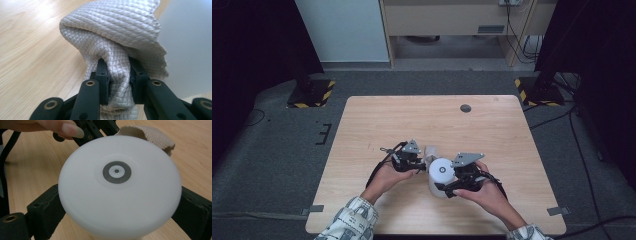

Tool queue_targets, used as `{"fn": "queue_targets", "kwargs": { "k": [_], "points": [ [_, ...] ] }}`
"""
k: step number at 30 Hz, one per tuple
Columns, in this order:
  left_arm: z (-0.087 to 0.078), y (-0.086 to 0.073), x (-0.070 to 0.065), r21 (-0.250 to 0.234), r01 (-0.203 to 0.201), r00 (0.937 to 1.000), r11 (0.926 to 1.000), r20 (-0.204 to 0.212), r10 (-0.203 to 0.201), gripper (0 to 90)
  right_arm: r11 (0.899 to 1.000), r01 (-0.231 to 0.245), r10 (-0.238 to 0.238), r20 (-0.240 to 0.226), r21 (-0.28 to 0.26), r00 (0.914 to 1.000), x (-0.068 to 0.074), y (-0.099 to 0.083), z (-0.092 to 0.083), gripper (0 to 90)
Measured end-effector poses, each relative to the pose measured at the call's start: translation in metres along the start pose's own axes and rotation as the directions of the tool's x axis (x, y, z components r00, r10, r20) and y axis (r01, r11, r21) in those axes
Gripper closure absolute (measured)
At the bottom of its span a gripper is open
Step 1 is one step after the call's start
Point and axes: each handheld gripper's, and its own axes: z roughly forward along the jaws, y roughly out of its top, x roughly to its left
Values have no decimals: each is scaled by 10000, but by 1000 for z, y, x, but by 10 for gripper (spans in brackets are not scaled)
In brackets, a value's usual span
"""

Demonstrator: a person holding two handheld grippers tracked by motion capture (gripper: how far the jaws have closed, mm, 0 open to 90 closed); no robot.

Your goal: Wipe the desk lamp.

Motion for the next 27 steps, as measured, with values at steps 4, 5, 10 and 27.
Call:
{"fn": "queue_targets", "kwargs": {
  "k": [4,5,10,27],
  "points": [
    [-9,-5,4,-8,365,9983,9993,-449,-365,721,10000,-74,75,251,-48,9997,2,-2,-5,43],
    [-12,-6,5,-27,429,9976,9991,-549,-430,721,9999,-79,81,282,-69,9996,2,-3,-6,41],
    [-23,-11,9,-198,713,9932,9973,-912,-728,720,9998,-125,129,363,-132,9993,1,-10,-15,44],
    [-52,-32,32,-347,1392,9721,9897,-1855,-1432,710,9954,-953,956,1001,-79,9904,-29,-48,-47,58]
  ]
}}
